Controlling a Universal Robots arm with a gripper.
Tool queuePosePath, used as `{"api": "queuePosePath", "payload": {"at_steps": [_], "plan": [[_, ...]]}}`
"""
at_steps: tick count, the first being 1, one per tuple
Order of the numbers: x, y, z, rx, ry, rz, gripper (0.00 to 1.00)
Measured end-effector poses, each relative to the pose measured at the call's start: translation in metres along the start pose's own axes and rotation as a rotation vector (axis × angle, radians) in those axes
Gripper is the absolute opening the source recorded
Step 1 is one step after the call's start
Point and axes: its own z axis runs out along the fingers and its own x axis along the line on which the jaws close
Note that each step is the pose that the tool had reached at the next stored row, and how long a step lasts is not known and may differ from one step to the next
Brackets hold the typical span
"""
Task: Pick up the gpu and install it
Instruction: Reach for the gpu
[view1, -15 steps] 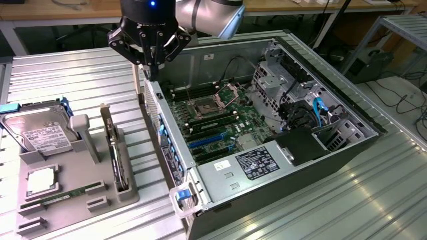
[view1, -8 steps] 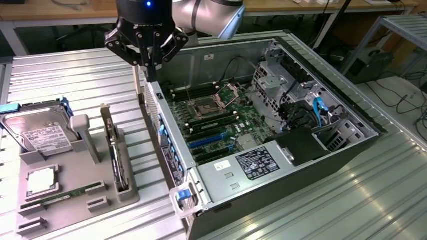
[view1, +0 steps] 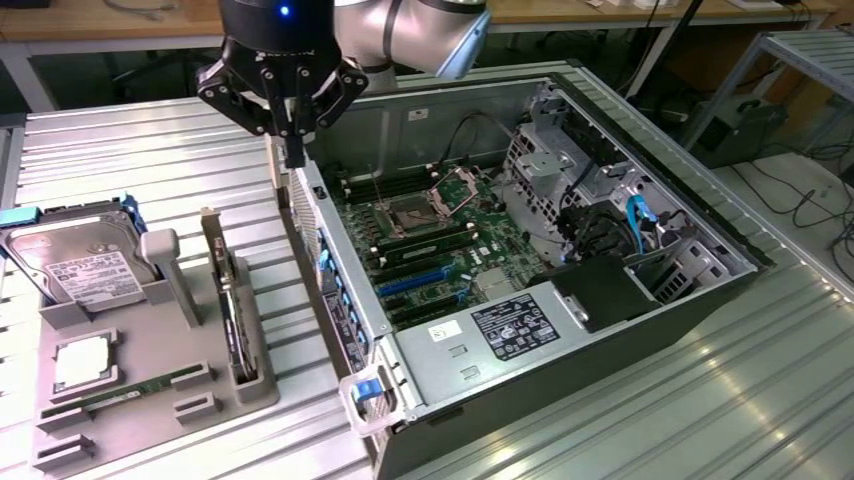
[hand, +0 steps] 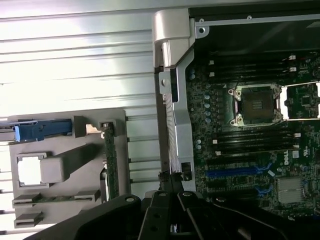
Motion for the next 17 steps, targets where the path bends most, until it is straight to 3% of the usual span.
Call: {"api": "queuePosePath", "payload": {"at_steps": [17], "plan": [[0.021,-0.0114,-0.001,0.0001,0.0,0.0,0.11]]}}
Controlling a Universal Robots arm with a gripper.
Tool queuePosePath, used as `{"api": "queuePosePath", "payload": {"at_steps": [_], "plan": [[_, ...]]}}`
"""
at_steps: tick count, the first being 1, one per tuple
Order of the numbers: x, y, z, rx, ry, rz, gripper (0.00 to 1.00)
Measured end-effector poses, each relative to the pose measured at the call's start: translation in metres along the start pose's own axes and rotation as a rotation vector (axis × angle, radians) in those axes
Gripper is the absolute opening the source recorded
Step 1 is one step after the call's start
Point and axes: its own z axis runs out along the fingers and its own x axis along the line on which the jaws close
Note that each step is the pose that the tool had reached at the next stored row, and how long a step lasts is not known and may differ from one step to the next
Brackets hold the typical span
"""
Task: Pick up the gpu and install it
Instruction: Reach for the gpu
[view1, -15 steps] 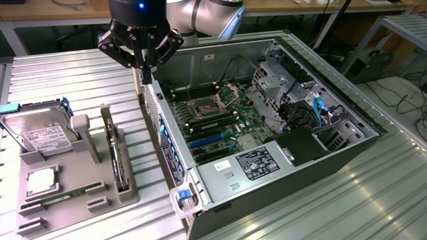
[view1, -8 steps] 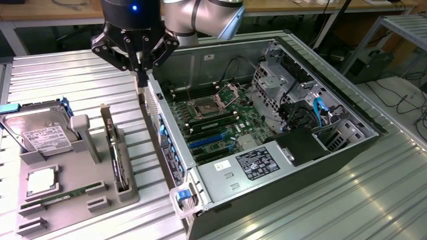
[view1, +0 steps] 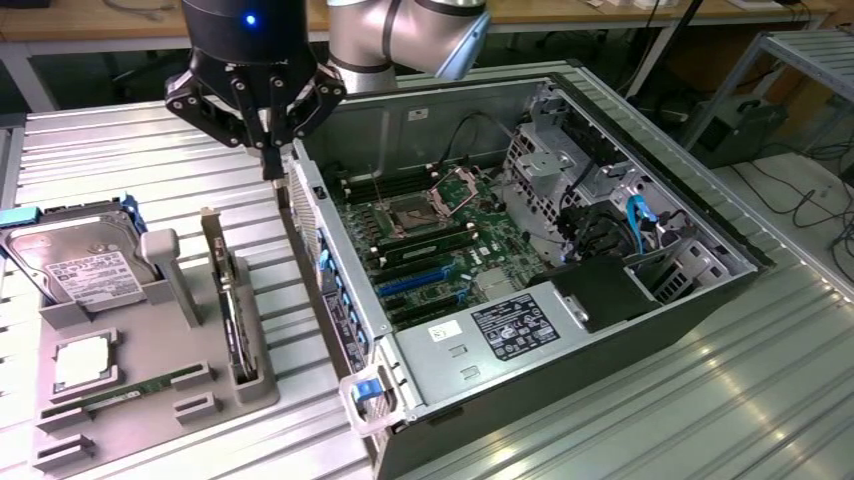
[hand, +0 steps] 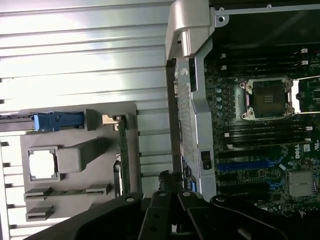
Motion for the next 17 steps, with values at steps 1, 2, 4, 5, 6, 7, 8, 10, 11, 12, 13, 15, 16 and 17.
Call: {"api": "queuePosePath", "payload": {"at_steps": [1,2,4,5,6,7,8,10,11,12,13,15,16,17], "plan": [[0.001,-0.0005,-0.0001,0.0,0.0,0.0,0.11],[0.002,-0.0009,-0.0001,0.0,0.0,0.0,0.11],[0.005,-0.0019,-0.0002,0.0,0.0,0.0,0.11],[0.006,-0.0024,-0.0002,0.0,0.0,0.0,0.11],[0.007,-0.003,-0.0003,-0.0001,-0.0001,0.0,0.11],[0.009,-0.0036,-0.0003,-0.0001,0.0,0.0,0.11],[0.01,-0.0042,-0.0004,0.0,0.0,0.0,0.11],[0.012,-0.0054,-0.0006,0.0,0.0001,0.0,0.11],[0.013,-0.0061,-0.0007,0.0001,0.0001,0.0,0.11],[0.015,-0.0066,-0.0007,0.0,0.0001,0.0,0.11],[0.016,-0.0071,-0.0007,0.0,0.0,0.0,0.11],[0.018,-0.0083,-0.0008,0.0,0.0,0.0,0.11],[0.019,-0.0088,-0.0008,0.0,0.0,0.0,0.11],[0.02,-0.0094,-0.0009,-0.0001,0.0,0.0,0.11]]}}
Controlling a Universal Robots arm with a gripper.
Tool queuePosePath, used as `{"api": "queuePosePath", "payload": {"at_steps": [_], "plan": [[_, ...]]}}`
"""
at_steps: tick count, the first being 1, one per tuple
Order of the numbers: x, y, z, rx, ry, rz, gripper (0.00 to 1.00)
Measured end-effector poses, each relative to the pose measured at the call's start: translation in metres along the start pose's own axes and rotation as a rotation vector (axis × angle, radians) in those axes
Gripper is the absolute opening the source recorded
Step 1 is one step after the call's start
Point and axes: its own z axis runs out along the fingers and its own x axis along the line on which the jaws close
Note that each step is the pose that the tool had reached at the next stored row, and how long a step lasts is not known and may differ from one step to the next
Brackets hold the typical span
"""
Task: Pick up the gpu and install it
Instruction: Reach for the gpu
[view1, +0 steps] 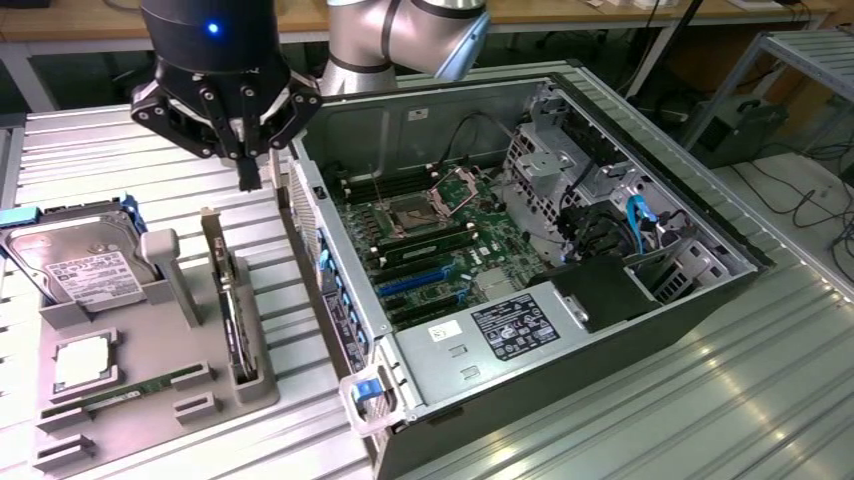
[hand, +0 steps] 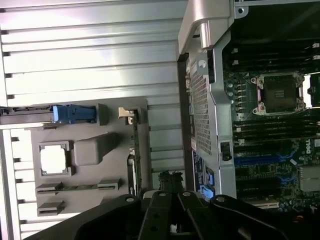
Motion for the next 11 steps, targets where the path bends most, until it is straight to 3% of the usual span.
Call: {"api": "queuePosePath", "payload": {"at_steps": [11], "plan": [[0.014,-0.0079,-0.0007,0.0,0.0001,0.0,0.11]]}}
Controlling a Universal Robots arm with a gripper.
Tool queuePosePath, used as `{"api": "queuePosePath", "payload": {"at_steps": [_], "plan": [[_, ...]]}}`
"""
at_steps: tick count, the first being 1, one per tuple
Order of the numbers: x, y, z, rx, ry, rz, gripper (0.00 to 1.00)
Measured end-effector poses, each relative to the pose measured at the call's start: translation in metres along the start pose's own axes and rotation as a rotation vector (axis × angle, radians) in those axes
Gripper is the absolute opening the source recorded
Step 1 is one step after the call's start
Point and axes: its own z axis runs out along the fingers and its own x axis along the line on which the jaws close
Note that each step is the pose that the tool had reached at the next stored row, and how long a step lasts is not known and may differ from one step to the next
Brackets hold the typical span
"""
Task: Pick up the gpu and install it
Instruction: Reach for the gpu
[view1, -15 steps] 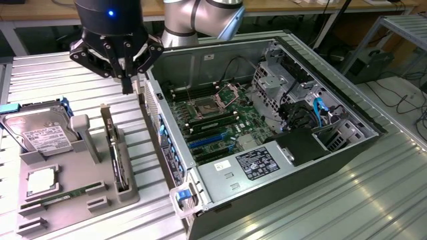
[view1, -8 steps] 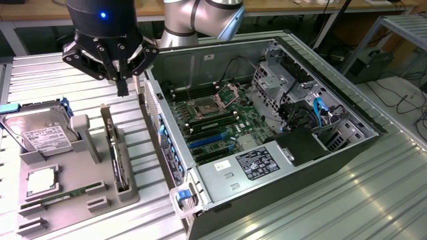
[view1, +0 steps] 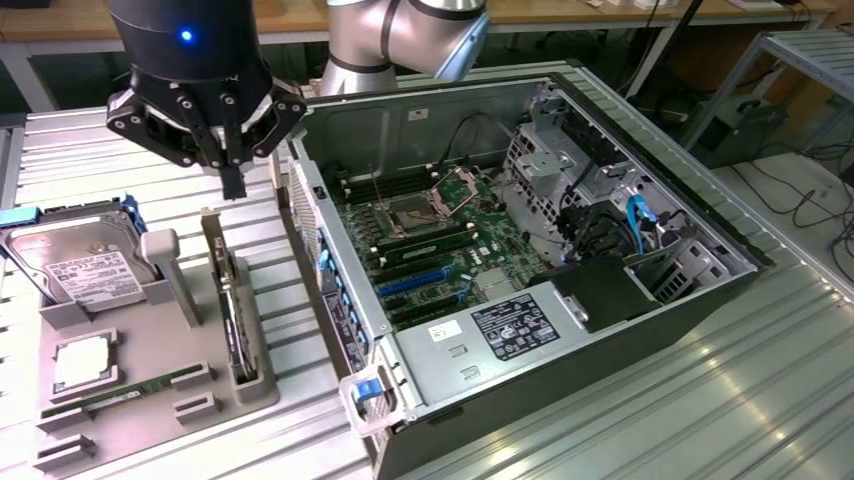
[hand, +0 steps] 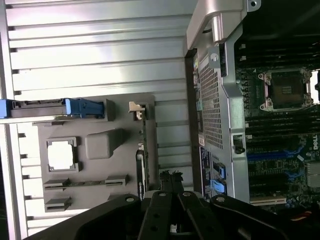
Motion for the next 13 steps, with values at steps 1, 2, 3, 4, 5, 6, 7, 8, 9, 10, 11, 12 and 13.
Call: {"api": "queuePosePath", "payload": {"at_steps": [1,2,3,4,5,6,7,8,9,10,11,12,13], "plan": [[0.002,-0.0008,-0.0001,0.0,-0.0001,0.0,0.11],[0.004,-0.0015,-0.0002,0.0,0.0,0.0,0.11],[0.006,-0.0021,-0.0003,0.0002,0.0001,0.0,0.11],[0.008,-0.0026,-0.0003,0.0001,0.0,0.0,0.11],[0.011,-0.0033,-0.0004,0.0,0.0,0.0,0.11],[0.014,-0.0041,-0.0005,0.0,0.0,0.0,0.11],[0.016,-0.0045,-0.0006,0.0,-0.0001,0.0,0.11],[0.019,-0.0051,-0.0007,0.0,0.0,0.0,0.11],[0.021,-0.0057,-0.0007,0.0,-0.0001,0.0,0.11],[0.024,-0.0063,-0.0009,0.0,0.0,0.0,0.11],[0.026,-0.0069,-0.001,0.0001,0.0,0.0,0.11],[0.028,-0.0074,-0.001,0.0,0.0,0.0,0.11],[0.03,-0.0079,-0.0011,0.0,0.0,0.0,0.11]]}}
